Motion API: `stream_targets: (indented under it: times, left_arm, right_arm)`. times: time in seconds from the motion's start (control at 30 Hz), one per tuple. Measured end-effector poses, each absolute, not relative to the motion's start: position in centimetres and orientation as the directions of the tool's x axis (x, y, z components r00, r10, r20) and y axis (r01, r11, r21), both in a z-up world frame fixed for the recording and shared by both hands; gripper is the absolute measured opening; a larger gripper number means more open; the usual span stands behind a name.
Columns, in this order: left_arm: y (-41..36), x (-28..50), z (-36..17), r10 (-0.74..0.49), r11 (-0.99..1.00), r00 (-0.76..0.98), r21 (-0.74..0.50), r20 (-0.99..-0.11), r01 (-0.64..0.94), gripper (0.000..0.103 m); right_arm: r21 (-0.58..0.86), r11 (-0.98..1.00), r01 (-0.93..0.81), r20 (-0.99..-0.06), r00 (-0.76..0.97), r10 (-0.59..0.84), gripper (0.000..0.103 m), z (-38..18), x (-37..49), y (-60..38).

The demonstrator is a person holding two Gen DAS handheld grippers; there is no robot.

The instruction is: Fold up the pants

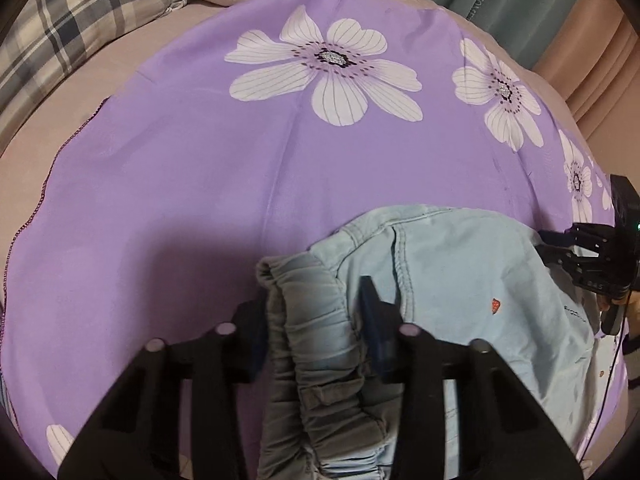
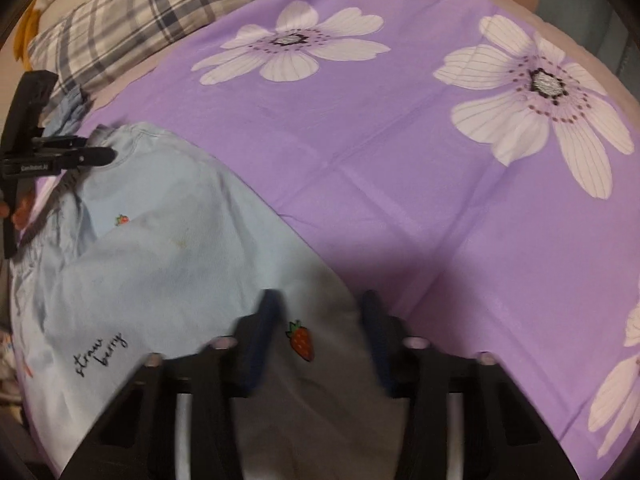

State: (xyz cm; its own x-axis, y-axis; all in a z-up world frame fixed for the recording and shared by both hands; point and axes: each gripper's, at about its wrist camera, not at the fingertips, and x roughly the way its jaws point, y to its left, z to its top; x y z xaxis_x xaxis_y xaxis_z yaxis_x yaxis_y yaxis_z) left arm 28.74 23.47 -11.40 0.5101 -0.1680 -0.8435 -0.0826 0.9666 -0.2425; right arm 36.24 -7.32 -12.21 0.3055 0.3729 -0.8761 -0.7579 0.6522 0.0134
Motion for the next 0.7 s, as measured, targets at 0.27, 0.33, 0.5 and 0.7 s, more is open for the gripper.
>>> stream_targets:
  times: [0.27, 0.33, 0.5, 0.7]
  left_arm:
    - [22.7, 26.5, -8.4, -0.157, 0.969, 0.578, -0.239, -0.800, -0.068, 0.028]
    - [22.8, 25.2, -7.2, -0.169, 0.967, 0.606, -0.248, -0.777, -0.049, 0.028]
    - [22.5, 21.3, -4.5, -0.182, 0.971, 0.673, -0.240, -0.717, 0.007, 0.028]
    - [22.1, 15.6, -3.4, -0.179, 0.978, 0.713, -0.199, -0.679, 0.056, 0.028]
  right_arm:
    - [-0.151, 0.702, -0.696, -0.827, 0.478, 0.296, 0.007, -9.7, 32.1, -7.5]
    - [-0.156, 0.714, -0.682, -0.797, 0.514, 0.318, 0.007, -7.7, 30.7, -8.3]
    - [-0.170, 0.747, -0.643, -0.709, 0.607, 0.360, 0.007, -2.6, 25.5, -10.6]
    - [-0.242, 0.725, -0.645, -0.654, 0.660, 0.368, 0.007, -0.5, 17.3, -10.6]
